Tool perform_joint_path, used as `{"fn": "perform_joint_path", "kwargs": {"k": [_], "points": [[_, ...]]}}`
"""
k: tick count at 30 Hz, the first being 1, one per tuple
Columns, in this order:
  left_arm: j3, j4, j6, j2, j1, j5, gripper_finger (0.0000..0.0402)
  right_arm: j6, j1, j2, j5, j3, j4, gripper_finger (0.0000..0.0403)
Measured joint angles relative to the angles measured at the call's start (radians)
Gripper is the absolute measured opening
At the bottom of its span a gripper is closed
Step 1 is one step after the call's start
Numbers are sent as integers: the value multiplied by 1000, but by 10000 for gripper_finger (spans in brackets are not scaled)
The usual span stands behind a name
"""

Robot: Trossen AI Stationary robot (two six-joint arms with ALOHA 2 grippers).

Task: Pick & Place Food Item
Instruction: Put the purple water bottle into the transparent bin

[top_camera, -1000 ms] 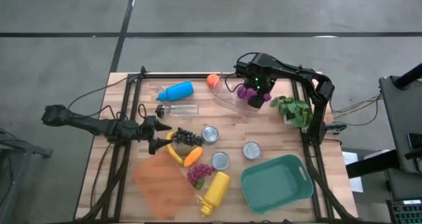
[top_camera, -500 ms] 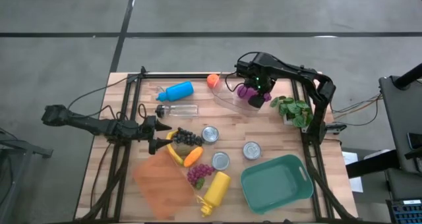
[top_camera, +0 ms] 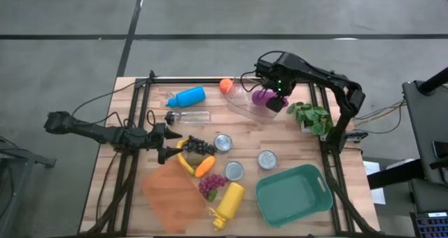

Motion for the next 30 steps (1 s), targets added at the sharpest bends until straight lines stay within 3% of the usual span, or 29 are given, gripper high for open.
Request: {"fn": "perform_joint_path", "kwargs": {"k": [15, 30], "points": [[0, 0, 0, 0, 0, 0, 384, 89, 2, -313, 21, -51, 251, 267], [0, 0, 0, 0, 0, 0, 384, 204, 66, -845, 75, -639, 774, 267]]}}
